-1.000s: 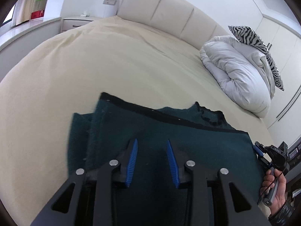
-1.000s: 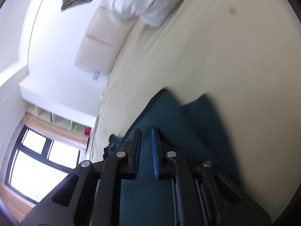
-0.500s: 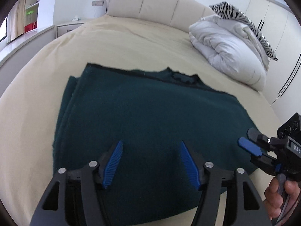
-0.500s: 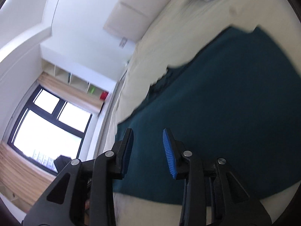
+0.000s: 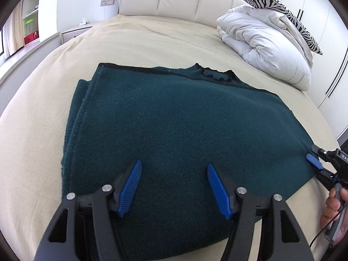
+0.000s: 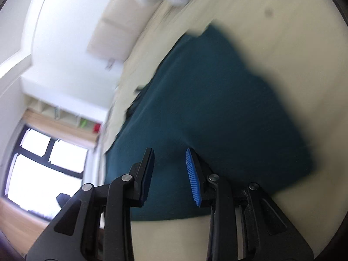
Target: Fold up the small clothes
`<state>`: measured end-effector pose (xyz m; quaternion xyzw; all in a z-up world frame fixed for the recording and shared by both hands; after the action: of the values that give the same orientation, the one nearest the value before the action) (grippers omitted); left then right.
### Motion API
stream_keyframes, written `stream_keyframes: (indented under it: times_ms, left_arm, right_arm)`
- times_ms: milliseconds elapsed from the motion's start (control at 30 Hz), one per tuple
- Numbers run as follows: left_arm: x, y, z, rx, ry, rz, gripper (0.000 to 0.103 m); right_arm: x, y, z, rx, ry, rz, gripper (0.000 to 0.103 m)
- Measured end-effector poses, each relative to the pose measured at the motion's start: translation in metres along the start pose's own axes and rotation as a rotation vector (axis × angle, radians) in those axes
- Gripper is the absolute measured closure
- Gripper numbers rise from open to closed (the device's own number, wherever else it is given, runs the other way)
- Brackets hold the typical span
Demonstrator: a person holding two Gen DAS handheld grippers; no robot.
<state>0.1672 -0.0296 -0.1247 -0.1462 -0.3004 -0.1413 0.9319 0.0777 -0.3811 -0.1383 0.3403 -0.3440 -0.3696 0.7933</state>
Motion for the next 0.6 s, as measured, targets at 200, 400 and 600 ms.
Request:
stream_keyframes:
  times_ms: [200, 400, 600]
  left_arm:
    - [-0.001, -0.001, -0.001, 0.01, -0.004, -0.004, 0.038]
    - [-0.001, -0.003, -0.001, 0.01, -0.005, -0.007, 0.038]
    - [-0.002, -0.001, -0.003, -0.002, -0.008, -0.003, 0.038]
  right_arm:
    - [0.012, 0.01, 0.052, -0.103, -0.162, 0.072, 0.071]
    - [-0.017, 0.094, 0.017, -0.034, -0.084, 0.282, 0.063]
    - [-0.042, 0.147, -0.03, 0.014, 0.024, 0.383, 0.05]
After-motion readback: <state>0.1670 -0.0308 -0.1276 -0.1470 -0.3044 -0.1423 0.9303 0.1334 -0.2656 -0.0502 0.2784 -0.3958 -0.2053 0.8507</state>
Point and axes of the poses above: each gripper's, at about its wrist camera, not at the fingertips, and z roughly against the way its jaws point, y to its left, x to its top, the point moved 2 cm from there along -z, roughly the way its jaws point, and after that the axes turned 2 degrees about -z, right-handed, at the moved point
